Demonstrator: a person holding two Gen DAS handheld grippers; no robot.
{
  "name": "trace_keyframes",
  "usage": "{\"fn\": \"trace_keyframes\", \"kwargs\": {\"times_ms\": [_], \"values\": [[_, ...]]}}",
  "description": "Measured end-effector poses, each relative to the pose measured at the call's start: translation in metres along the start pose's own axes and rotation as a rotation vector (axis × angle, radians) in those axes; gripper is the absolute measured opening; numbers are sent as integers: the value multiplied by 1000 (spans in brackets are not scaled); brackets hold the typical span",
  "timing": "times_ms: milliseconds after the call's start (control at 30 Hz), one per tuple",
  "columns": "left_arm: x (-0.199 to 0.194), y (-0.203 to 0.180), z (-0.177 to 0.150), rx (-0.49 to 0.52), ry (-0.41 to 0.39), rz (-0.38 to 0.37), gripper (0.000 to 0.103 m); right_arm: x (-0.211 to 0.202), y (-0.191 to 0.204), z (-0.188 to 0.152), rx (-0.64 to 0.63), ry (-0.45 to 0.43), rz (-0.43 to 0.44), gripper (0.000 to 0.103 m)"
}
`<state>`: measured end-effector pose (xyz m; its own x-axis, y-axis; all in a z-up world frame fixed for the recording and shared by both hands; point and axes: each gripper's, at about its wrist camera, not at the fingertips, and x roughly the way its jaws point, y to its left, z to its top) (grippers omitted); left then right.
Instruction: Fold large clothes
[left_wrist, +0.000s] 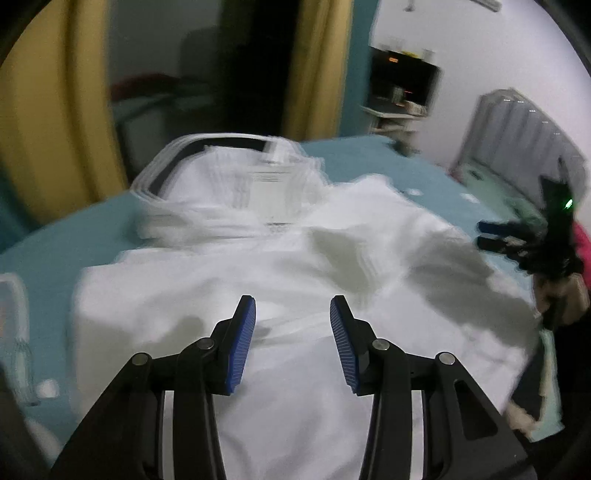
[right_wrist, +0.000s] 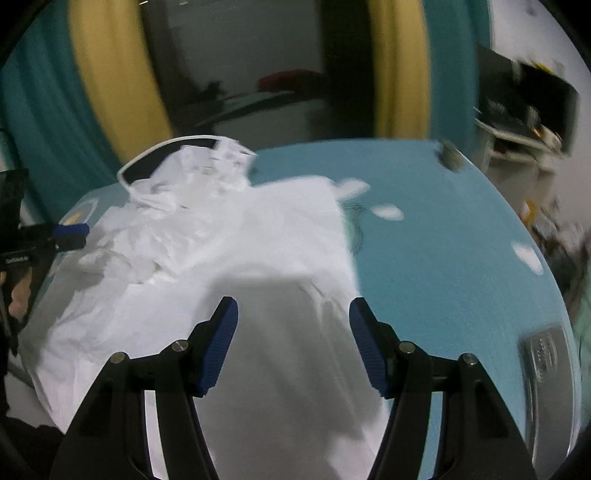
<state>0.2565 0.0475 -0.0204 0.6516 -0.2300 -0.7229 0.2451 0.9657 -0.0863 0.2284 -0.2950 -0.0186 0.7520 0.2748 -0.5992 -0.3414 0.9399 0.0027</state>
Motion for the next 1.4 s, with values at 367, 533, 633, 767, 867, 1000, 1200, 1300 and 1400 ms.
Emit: {"fn": "trace_keyframes", "kwargs": {"times_ms": [367, 533, 633, 767, 867, 1000, 1200, 1300, 1400], "values": [[12, 97, -42, -208, 33, 103, 44, 111, 100, 82, -137, 155, 162, 63], [25, 94, -59, -218, 69, 67, 44, 154, 112, 76, -168, 275, 123, 62], [32, 91, -60, -188, 56, 72, 44, 152, 105, 60, -194, 294, 104, 25], [33, 92, -60, -183, 49, 68, 44, 117, 86, 52, -152, 210, 97, 6], [33, 90, -59, -185, 48, 74, 44, 80, 86, 62, -142, 83, 114, 5], [34, 89, -58, -198, 41, 77, 44, 32, 105, 79, -257, -155, 68, 5], [37, 81, -57, -182, 59, 118, 44, 67, 81, 52, -226, -66, -94, 7], [36, 79, -58, -174, 69, 130, 44, 81, 43, 22, -88, 74, -110, 7], [36, 79, -57, -173, 90, 133, 44, 81, 17, -5, -3, 147, -121, 7]]}}
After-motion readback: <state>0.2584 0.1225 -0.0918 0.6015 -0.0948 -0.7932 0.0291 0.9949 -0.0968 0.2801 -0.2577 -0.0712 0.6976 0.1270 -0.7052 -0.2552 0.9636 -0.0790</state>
